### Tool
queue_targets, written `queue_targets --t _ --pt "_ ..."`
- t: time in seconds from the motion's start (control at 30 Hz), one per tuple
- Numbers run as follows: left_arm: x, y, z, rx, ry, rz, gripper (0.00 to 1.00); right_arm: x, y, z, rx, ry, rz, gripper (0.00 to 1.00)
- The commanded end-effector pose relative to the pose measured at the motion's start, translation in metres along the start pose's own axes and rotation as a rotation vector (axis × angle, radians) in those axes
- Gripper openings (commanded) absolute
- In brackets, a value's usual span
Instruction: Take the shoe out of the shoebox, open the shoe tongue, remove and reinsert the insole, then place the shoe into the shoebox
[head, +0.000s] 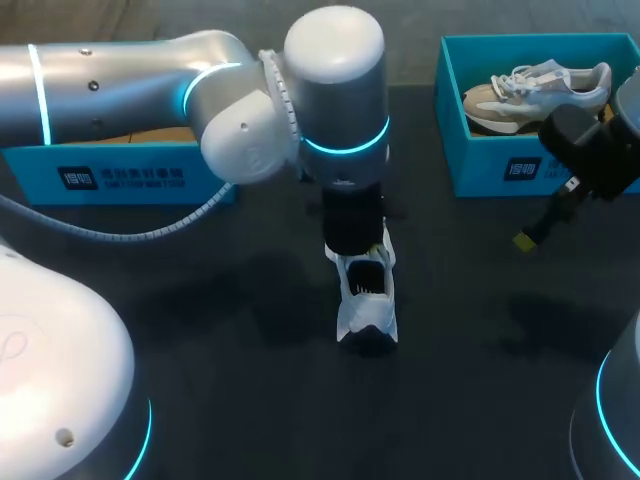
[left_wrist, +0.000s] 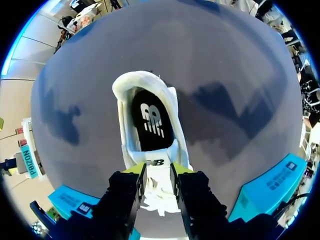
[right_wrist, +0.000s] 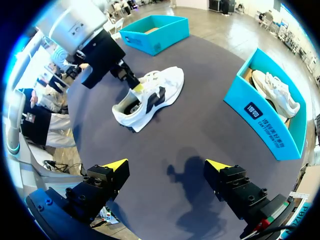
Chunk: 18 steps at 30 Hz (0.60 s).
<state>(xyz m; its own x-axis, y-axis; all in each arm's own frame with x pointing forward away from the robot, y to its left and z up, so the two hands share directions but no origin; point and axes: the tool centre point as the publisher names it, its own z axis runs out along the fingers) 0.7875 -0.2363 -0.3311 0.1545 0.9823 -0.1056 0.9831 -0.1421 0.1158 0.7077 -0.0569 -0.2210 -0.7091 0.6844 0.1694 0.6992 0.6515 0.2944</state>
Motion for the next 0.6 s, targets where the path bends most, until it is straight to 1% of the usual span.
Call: queue_targets --t 0.03,0.37,0.4,0.5,0.53,0.6 --pt "-0.005 0.000 0.005 0.003 0.003 -0.013 0.31 0.000 0.001 0.001 0.004 -0.002 0.002 1.00" --pt "-0.004 -0.001 -0.017 -0.008 0.012 -0.095 0.33 0.000 0.001 0.001 0.004 -0.002 0.002 1.00" --pt "-0.004 -0.001 -0.019 -0.009 0.008 -0.112 0.35 0.000 0.001 0.001 0.004 -0.002 0.002 1.00" --pt "-0.004 -0.001 -0.025 0.000 0.003 -0.176 0.35 0.000 0.001 0.001 0.004 -0.002 0.002 1.00" --pt "-0.004 -0.001 -0.027 0.003 0.004 -0.211 0.33 0.000 0.001 0.001 0.004 -0.002 0.002 1.00" --pt "-0.004 -0.001 -0.031 0.006 0.002 -0.265 0.34 0.000 0.001 0.001 0.004 -0.002 0.002 1.00"
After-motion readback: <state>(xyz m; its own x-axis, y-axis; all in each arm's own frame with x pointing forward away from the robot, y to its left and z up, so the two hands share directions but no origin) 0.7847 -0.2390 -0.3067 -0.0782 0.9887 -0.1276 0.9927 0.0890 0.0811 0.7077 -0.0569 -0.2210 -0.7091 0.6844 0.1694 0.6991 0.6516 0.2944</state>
